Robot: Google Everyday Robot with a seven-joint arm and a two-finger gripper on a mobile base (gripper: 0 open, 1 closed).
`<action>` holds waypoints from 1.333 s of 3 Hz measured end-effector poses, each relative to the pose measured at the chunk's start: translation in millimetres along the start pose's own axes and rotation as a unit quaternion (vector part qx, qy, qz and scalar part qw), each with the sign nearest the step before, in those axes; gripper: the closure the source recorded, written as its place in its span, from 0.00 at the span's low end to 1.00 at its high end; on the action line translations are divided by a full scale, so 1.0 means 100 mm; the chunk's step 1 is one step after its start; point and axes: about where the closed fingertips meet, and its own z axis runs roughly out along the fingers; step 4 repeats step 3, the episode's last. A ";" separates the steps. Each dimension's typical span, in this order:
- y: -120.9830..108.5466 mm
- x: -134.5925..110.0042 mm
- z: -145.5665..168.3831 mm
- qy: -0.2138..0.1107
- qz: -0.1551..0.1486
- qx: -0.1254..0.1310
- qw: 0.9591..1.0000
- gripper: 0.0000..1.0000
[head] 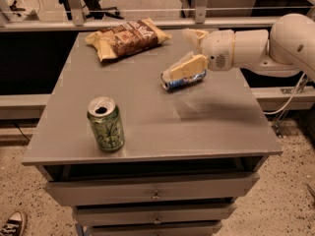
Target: Knock redbull can over
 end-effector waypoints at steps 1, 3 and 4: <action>-0.08 0.04 -0.41 0.035 -0.021 0.024 0.999 0.00; -0.20 0.10 -1.05 0.088 -0.047 0.063 0.993 0.00; -0.20 0.10 -1.05 0.088 -0.047 0.063 0.993 0.00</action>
Offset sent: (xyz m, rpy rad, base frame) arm -0.0347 -0.1969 0.0311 -0.3421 -0.0943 -0.2237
